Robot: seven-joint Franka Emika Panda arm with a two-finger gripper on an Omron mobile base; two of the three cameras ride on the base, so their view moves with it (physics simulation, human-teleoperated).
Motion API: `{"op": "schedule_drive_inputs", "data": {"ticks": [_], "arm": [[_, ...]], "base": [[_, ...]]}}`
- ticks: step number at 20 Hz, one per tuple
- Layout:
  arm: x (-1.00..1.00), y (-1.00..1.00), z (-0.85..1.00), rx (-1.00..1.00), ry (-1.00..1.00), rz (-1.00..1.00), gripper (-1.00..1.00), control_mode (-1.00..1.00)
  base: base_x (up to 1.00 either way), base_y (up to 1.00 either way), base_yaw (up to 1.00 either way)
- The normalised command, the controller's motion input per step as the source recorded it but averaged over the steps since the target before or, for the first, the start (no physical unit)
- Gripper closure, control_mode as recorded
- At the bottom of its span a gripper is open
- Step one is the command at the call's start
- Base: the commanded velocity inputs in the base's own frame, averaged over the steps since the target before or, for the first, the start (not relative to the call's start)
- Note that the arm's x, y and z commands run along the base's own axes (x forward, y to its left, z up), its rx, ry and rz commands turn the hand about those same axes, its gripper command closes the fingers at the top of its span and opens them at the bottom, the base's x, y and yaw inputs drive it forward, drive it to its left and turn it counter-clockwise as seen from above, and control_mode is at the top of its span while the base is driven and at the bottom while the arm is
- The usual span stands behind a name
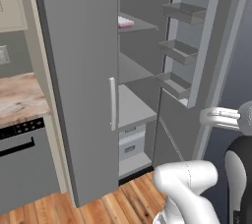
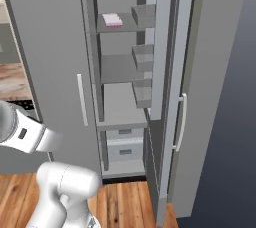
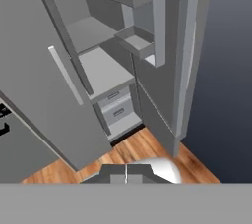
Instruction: The ice cube tray has been filled with water. Take the tray and place it in the freezer to make ice. Close the freezer door after placing the tray.
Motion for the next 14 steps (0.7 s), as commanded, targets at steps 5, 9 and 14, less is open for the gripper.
{"op": "schedule_drive_inputs", "data": {"ticks": [5,9,14], "arm": [[0.0,-0.72,0.0,0.09,-0.01,0.0,1.0,-1.0],[0.0,-0.92,-0.04,0.28,-0.12,0.0,1.0,-1.0],[0.0,-0.62,-0.22,0.35,-0.24,0.0,1.0,-1.0]], "base": [[0.0,0.0,0.0],[0.0,0.0,0.0],[0.0,0.0,0.0]]}}
